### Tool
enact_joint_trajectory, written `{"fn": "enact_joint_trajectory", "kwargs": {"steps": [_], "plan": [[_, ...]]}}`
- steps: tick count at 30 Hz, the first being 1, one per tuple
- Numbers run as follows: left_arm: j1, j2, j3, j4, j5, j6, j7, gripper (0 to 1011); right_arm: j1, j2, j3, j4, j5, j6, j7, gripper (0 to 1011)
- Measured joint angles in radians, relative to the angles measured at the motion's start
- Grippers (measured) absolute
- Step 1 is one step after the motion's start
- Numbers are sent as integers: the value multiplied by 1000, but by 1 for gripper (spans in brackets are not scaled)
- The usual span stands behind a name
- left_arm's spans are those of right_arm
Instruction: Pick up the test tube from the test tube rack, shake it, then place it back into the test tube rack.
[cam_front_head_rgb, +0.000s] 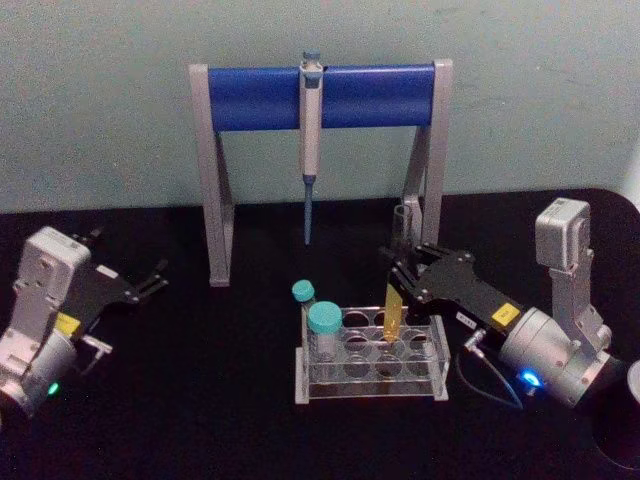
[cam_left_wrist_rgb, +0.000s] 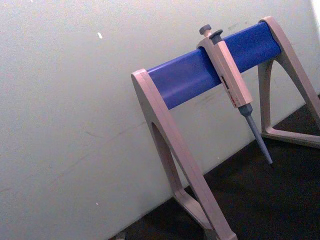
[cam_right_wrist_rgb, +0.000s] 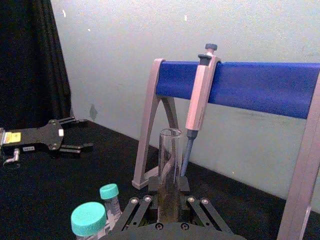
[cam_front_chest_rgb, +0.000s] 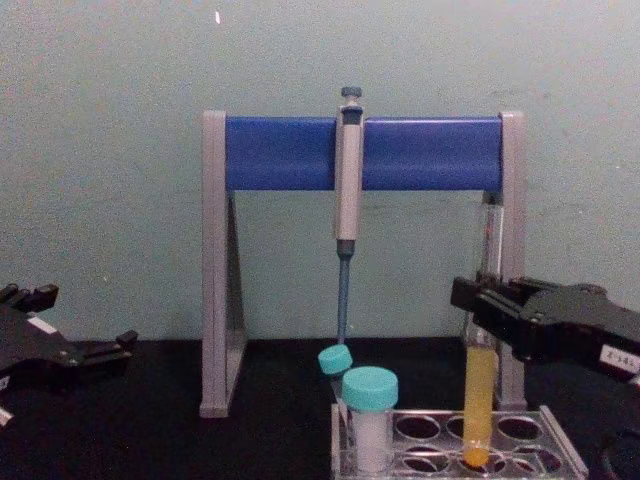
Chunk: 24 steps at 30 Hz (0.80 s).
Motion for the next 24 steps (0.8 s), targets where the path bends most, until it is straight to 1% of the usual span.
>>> {"fn": "enact_joint_trajectory", "kwargs": {"steps": [24], "plan": [[0, 0, 0, 0, 0, 0, 0, 1010, -6, -16, -11, 35, 7, 12, -1, 229]]}}
